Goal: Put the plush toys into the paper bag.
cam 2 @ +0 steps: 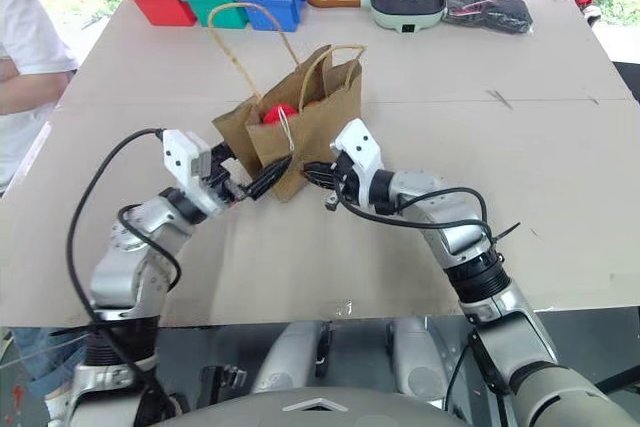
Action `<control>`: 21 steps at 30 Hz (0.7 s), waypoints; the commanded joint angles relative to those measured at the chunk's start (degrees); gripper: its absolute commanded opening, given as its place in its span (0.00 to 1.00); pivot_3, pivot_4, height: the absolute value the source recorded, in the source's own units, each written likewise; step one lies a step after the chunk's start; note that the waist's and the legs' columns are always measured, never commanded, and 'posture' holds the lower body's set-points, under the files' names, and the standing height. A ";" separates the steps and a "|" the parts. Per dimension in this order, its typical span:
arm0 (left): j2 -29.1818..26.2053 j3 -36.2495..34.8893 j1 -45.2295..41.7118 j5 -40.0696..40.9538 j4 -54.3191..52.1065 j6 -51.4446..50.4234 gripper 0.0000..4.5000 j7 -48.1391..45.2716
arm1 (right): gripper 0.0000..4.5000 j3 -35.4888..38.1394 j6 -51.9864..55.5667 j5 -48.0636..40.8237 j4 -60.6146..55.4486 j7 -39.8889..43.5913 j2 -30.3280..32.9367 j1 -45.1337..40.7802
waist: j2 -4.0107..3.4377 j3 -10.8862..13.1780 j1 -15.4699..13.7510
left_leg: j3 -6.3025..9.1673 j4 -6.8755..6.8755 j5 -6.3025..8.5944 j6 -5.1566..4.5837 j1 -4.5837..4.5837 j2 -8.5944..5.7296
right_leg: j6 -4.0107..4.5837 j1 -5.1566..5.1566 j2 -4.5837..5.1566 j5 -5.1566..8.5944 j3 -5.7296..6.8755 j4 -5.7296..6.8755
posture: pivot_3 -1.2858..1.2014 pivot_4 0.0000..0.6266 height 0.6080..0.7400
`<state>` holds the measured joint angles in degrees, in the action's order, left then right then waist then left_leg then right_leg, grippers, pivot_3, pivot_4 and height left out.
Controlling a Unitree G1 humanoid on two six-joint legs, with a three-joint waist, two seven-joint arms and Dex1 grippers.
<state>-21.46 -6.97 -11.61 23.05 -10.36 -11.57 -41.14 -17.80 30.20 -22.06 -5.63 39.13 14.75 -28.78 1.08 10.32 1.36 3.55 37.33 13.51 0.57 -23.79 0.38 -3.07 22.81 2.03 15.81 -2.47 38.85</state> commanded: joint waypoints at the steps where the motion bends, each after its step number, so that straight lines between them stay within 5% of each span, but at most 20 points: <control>1: 1.44 0.76 -0.09 0.53 0.73 4.51 0.50 -1.42 | 0.00 5.11 -2.00 -0.31 -7.33 -0.79 2.39 2.45 | 0.00 0.00 -0.20 | -0.02 0.00 0.00 0.00 0.00 0.00 | 0.00 0.00 0.01 0.00 -0.02 -0.01 | 0.52 0.24 1.00; 4: 1.80 -1.31 -1.94 2.76 4.07 6.25 0.19 -3.13 | 0.16 13.34 -3.56 -3.10 -16.73 -0.75 6.77 9.91 | -0.01 0.00 -0.47 | -0.02 -0.01 0.00 0.00 0.03 -0.01 | 0.00 0.00 -0.05 0.00 -0.01 0.02 | 0.52 0.24 1.00; 6: 1.10 -2.12 -3.48 4.69 6.36 6.68 0.01 -6.05 | 0.36 16.93 -3.93 -3.16 -22.63 1.17 11.70 16.37 | -0.01 0.00 -0.77 | -0.01 -0.01 0.00 0.00 -0.03 -0.01 | 0.00 -0.03 -0.09 0.01 0.18 0.01 | 0.52 0.24 1.00; 11: -3.59 -0.77 -7.93 7.46 12.92 8.73 0.00 -20.80 | 0.82 25.08 -4.37 -5.95 -30.99 3.26 18.97 27.50 | -0.01 0.00 -0.26 | -0.14 0.02 0.00 -0.01 -0.01 -0.07 | -0.01 -0.11 -0.08 0.02 0.14 -0.04 | 0.52 0.24 1.00; 13: -8.02 2.12 -14.89 4.18 23.45 16.29 0.00 -34.14 | 0.99 31.26 -5.42 -6.73 -34.14 4.07 21.35 32.38 | -0.03 0.00 -0.36 | -0.23 0.02 0.00 -0.01 0.10 -0.03 | -0.01 -0.13 -0.14 0.02 0.03 0.00 | 0.52 0.24 1.00; 21: -8.53 7.28 -38.55 -3.57 60.23 42.86 0.00 -51.21 | 0.99 35.78 -5.80 -4.56 -38.20 0.89 23.39 38.14 | 0.04 -0.05 -0.26 | -0.24 0.14 -0.03 0.02 0.06 -0.03 | -0.01 -0.21 -0.29 0.02 0.00 -0.06 | 0.52 0.24 1.00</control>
<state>-29.77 -0.25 -49.22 20.54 45.86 26.21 -90.93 17.15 25.62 -27.04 -41.34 40.80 37.84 9.16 1.11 10.27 1.10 3.29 37.46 13.49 0.58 -23.74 0.34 -3.08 22.62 1.75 15.83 -2.48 38.79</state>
